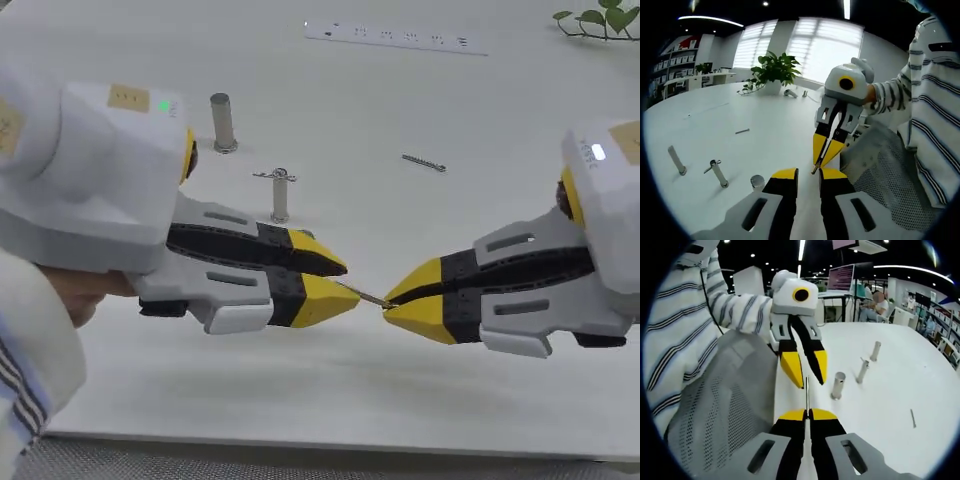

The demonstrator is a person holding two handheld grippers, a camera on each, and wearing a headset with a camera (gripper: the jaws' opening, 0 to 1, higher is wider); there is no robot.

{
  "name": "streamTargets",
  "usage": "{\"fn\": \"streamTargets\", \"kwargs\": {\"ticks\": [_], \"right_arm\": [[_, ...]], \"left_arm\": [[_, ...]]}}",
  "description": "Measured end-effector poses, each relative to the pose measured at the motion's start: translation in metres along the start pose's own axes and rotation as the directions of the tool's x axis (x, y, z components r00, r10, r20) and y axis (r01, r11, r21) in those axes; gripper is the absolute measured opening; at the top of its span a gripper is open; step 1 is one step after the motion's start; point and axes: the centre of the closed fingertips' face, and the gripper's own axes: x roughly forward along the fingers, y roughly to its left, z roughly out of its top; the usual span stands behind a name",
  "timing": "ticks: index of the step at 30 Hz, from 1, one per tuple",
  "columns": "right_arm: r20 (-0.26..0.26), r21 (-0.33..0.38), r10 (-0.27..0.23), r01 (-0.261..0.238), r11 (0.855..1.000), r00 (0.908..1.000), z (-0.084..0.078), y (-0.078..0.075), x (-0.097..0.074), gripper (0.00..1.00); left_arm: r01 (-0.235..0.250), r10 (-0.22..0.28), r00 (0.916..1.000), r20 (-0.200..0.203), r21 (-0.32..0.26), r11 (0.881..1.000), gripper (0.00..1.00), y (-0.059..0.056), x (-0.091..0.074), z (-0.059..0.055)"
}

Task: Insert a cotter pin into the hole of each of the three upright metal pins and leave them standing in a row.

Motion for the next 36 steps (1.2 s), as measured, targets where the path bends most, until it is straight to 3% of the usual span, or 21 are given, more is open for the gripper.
{"fn": "streamTargets", "kwargs": {"ticks": [4,12,17,22,27,32,36], "right_arm": [[-0.039,-0.002,-0.002,0.002,1.0,0.9992,-0.004,-0.004,0.001,0.04],[-0.1,0.017,-0.023,0.025,1.0,0.9947,-0.01,-0.018,0.004,0.04],[-0.145,0.016,-0.047,0.049,0.999,0.9883,-0.013,-0.027,0.008,0.04],[-0.181,0.011,-0.054,0.057,0.998,0.9821,-0.016,-0.03,0.013,0.04],[-0.205,-0.001,-0.08,0.081,0.997,0.9755,-0.018,-0.036,0.016,0.04],[-0.218,-0.013,-0.093,0.092,0.996,0.9716,-0.015,-0.041,0.019,0.04],[-0.224,-0.026,-0.107,0.104,0.994,0.9687,-0.013,-0.044,0.022,0.04]], "left_arm": [[-0.031,0.031,0.9995,-0.009,-0.014,0.999,0.19,0.007,-0.007,-0.005],[-0.12,0.114,0.9895,-0.089,-0.063,0.991,0.27,0.03,-0.025,-0.029],[-0.14,0.129,0.9845,-0.118,-0.088,0.986,0.3,0.041,-0.026,-0.042],[-0.159,0.149,0.9786,-0.142,-0.062,0.985,0.43,0.049,-0.02,-0.051],[-0.157,0.151,0.9743,-0.167,-0.023,0.987,0.44,0.057,-0.01,-0.064],[-0.171,0.178,0.9676,-0.179,0.055,0.984,0.44,0.066,0.0,-0.067],[-0.173,0.183,0.9716,-0.149,0.078,0.982,0.43,0.07,0.004,-0.061]]}}
